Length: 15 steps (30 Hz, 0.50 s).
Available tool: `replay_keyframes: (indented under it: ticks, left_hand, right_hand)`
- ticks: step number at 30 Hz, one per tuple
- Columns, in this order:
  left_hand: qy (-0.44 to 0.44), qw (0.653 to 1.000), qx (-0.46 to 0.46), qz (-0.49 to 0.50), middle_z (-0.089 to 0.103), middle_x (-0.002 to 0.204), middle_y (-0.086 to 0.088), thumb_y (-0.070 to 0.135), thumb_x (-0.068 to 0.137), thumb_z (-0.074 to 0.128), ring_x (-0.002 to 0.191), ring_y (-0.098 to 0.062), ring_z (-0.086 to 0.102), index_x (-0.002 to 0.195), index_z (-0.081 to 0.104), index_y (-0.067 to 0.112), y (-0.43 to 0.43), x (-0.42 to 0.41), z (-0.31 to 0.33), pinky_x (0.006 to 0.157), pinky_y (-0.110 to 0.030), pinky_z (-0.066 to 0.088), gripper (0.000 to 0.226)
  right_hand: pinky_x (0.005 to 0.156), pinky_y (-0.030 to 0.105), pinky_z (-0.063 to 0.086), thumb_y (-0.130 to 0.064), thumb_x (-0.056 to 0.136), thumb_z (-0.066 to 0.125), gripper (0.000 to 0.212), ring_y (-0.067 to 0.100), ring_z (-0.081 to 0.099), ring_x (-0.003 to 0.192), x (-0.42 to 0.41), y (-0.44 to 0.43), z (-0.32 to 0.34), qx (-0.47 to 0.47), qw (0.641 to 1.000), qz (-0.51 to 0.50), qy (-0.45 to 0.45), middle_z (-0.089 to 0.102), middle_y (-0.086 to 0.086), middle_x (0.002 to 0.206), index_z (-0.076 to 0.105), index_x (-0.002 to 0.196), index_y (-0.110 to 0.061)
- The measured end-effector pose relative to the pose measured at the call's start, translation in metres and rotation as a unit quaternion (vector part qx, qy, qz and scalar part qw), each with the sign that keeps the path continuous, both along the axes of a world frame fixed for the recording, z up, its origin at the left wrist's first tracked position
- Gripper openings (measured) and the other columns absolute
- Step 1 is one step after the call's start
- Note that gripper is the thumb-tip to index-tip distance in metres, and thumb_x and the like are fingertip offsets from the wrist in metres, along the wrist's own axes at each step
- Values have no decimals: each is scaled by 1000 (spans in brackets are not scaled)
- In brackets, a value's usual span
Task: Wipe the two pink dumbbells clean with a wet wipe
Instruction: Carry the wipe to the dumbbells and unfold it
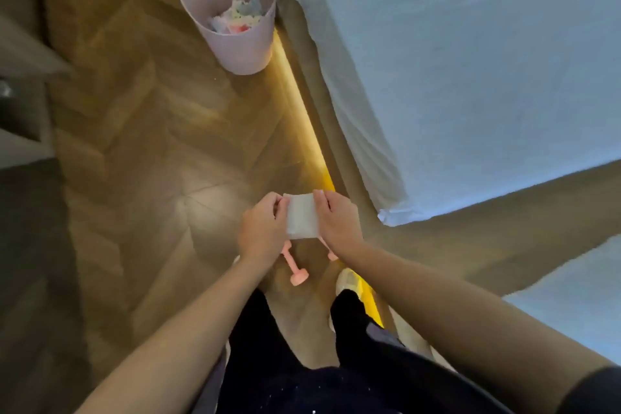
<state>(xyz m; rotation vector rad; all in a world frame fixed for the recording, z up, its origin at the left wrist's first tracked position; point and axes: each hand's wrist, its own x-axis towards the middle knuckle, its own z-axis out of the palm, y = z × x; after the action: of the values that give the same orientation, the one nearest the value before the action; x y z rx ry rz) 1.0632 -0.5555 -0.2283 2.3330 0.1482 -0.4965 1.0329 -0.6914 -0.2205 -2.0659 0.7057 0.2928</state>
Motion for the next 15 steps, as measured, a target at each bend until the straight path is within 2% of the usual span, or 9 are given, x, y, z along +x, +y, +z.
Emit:
replay_keyframes:
  ticks: [2, 5, 7, 13, 14, 15]
  left_hand:
    - [1, 996, -32, 88, 58, 68, 0, 33, 102, 49, 68, -23, 54, 75, 57, 17, -6, -18, -4, 59, -41, 41, 32]
    - [0, 987, -27, 161, 55, 66, 4, 31, 102, 49, 69, -23, 52, 68, 51, 22, -10, -47, -4, 57, -36, 32, 35]
    - [4, 984, -11, 177, 57, 69, 4, 32, 102, 48, 74, -25, 56, 73, 55, 20, -8, -58, -4, 60, -34, 33, 32]
    - [-17, 981, 27, 193, 60, 74, 4, 35, 101, 47, 76, -25, 57, 87, 63, 19, 34, -82, -7, 61, -35, 38, 27]
    - [-23, 980, 36, 195, 60, 75, 4, 37, 101, 47, 75, -24, 55, 89, 64, 18, 42, -86, -9, 61, -34, 37, 28]
    - [-27, 978, 46, 200, 60, 75, 4, 38, 101, 48, 74, -23, 53, 89, 65, 18, 51, -90, -11, 61, -34, 36, 29]
  right_hand:
    - [53, 23, 28, -37, 105, 37, 44, 6, 44, 58, 4, -8, 1, -6, 996, 87, -1, 46, -7, 62, 42, 63, -27]
    - [53, 17, 27, -41, 105, 36, 39, 3, 46, 61, 0, -9, 4, -5, 987, 159, 14, 49, -8, 68, 45, 70, -27]
    - [51, 15, 28, -40, 105, 37, 35, 1, 45, 62, -6, -7, 1, 5, 983, 183, 25, 48, -10, 69, 47, 74, -25]
    - [51, 10, 35, -38, 103, 43, 38, 3, 49, 63, -18, 27, -8, 64, 976, 203, 54, 52, -9, 69, 53, 69, -25]
    - [56, 12, 38, -38, 103, 45, 37, 6, 53, 67, -20, 35, -10, 89, 975, 196, 61, 56, -5, 71, 58, 72, -21]
    - [62, 21, 47, -37, 102, 46, 38, 12, 58, 73, -21, 42, -12, 116, 972, 190, 70, 61, 0, 75, 63, 77, -15]
